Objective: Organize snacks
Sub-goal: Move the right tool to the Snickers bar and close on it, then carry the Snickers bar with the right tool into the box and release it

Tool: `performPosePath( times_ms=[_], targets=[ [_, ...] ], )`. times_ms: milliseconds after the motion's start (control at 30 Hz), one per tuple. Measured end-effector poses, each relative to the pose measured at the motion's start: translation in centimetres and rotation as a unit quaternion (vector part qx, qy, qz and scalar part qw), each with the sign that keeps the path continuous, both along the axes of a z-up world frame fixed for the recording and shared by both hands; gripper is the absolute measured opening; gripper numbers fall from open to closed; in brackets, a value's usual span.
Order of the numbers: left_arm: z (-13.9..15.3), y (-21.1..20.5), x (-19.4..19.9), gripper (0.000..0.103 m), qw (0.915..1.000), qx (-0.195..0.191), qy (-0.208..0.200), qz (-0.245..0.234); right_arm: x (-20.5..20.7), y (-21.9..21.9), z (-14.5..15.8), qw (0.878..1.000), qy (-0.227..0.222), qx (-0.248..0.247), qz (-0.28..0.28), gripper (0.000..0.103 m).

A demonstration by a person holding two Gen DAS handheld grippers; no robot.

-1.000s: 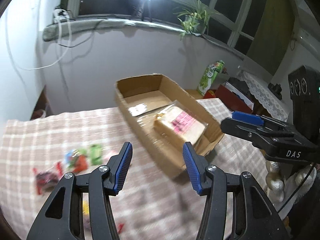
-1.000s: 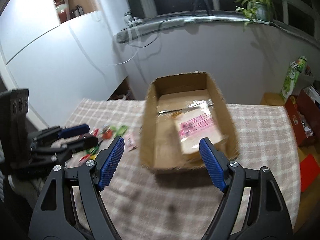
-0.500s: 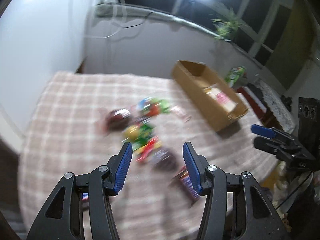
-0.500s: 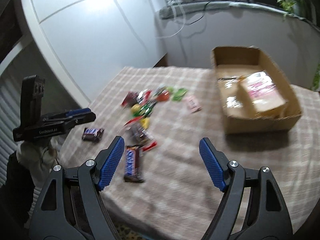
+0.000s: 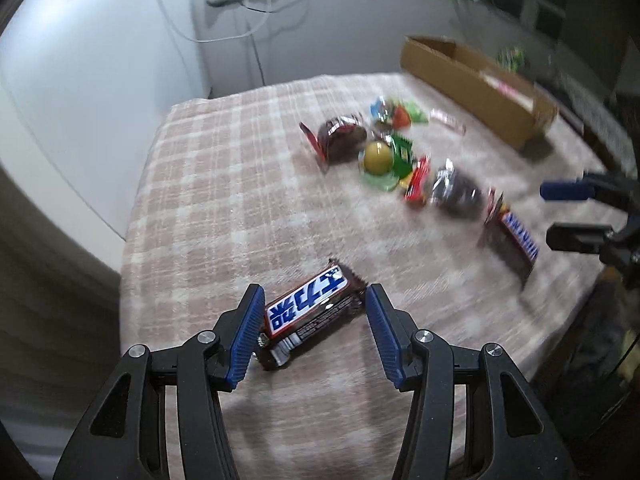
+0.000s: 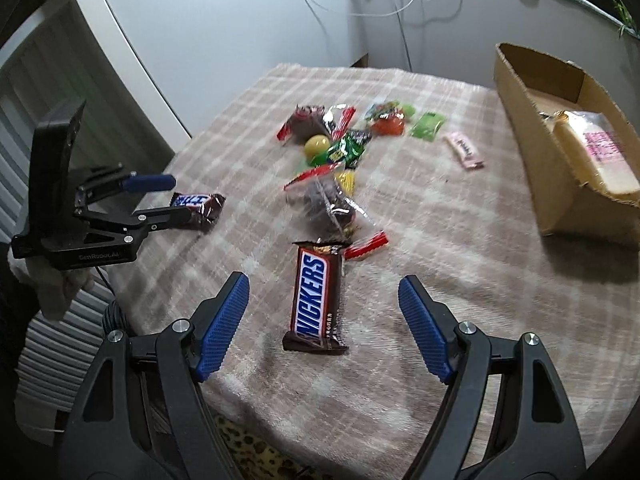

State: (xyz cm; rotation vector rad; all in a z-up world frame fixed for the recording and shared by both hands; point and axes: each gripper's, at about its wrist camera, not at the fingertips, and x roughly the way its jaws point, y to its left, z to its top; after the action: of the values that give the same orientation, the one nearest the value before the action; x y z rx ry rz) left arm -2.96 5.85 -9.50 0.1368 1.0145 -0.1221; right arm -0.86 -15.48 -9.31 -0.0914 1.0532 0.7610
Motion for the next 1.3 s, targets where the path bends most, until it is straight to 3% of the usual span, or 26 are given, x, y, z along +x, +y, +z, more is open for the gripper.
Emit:
performPosePath(
  times_ms=[300, 433, 733, 933, 1300],
  targets=[
    [-2.0, -1.2, 0.7, 0.053, 0.9952, 0.074, 0.031, -0.057, 0.0, 1.7, -1.1, 0.999, 0.004, -0.029, 0.014, 0.08],
    [-2.0, -0.2, 1.2, 0.056, 0.9973, 0.051, 0.033, -0.04, 0.1, 2.5, -1.7, 0.999, 0.003, -0.046, 0.022, 0.078],
    [-2.9, 0.9, 1.1, 0.055, 0.9994, 0.013, 0.031, -0.007, 0.6, 2.4, -2.1, 0.998, -0.002, -0.066, 0.024, 0.053],
    [-2.9, 1.0, 0.7, 0.043, 0.9997, -0.008, 0.021, 0.009, 0.9, 1.7, -2.1, 0.998, 0.01, -0.057, 0.022, 0.035],
    [-3.0, -0.3, 0.5, 0.035, 0.9999, 0.007, 0.004, 0.009, 0.7, 1.1, -2.1, 0.999, 0.011, -0.047, 0.019, 0.03]
  ],
)
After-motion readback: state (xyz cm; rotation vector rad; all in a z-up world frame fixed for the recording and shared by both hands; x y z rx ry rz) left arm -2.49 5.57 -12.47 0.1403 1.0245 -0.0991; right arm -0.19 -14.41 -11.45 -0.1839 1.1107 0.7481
